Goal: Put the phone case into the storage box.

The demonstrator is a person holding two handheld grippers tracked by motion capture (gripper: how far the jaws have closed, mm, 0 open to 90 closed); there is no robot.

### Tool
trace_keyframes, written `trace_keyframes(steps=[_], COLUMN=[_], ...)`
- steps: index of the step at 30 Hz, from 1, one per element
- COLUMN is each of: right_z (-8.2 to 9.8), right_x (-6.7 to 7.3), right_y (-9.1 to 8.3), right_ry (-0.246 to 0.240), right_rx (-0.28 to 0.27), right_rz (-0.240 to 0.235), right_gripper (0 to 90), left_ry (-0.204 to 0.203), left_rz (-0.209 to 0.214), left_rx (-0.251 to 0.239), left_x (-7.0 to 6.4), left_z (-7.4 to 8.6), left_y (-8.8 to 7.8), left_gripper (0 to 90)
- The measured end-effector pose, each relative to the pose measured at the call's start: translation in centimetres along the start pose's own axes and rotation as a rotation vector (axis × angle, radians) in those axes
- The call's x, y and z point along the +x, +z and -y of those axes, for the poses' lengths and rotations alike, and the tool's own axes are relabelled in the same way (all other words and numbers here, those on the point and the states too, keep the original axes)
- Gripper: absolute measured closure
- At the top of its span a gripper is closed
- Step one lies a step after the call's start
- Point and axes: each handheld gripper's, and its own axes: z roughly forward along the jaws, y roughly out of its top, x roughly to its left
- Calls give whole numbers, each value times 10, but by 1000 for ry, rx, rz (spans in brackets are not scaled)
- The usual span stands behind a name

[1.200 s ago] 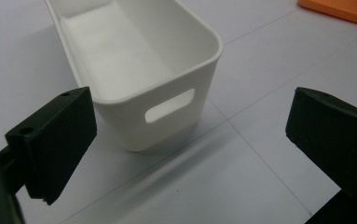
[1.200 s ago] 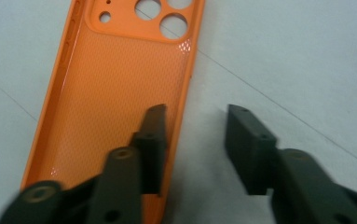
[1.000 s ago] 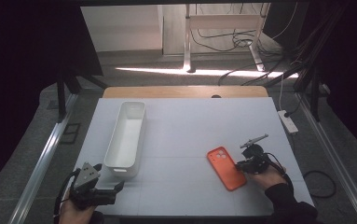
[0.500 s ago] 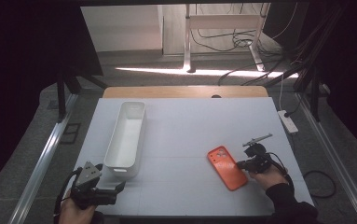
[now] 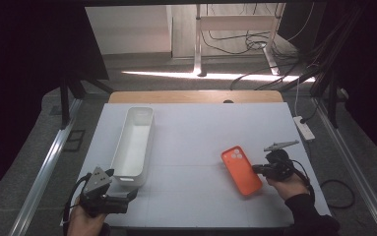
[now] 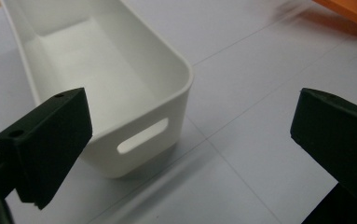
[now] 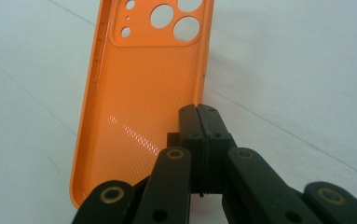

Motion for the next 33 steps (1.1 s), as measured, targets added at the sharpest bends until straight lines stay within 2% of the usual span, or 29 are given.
trace_keyframes(steps=[6, 9, 13, 22, 27, 33], right_z=[-2, -2, -4, -7, -8, -11], right_x=[2, 3, 7, 13, 15, 18], right_y=[-9, -11, -17, -27, -30, -34], right_ry=[5, -1, -18, -29, -34, -46], right_rx=[-57, -72, -122, -178, -193, -221], right_rz=[-2, -2, 4, -4, -9, -8], right_gripper=[896, 896, 896, 896, 896, 895], left_ry=[15, 19, 29, 63, 27, 24], left_rz=[25, 40, 67, 104, 169, 198], left_rx=[-21, -30, -41, -34, -11, -3], left_x=[-6, -7, -11, -17, -20, -21], left_z=[-10, -14, -20, -34, -44, -53], left_y=[7, 10, 17, 30, 41, 49], left_gripper=[0, 0, 0, 0, 0, 0])
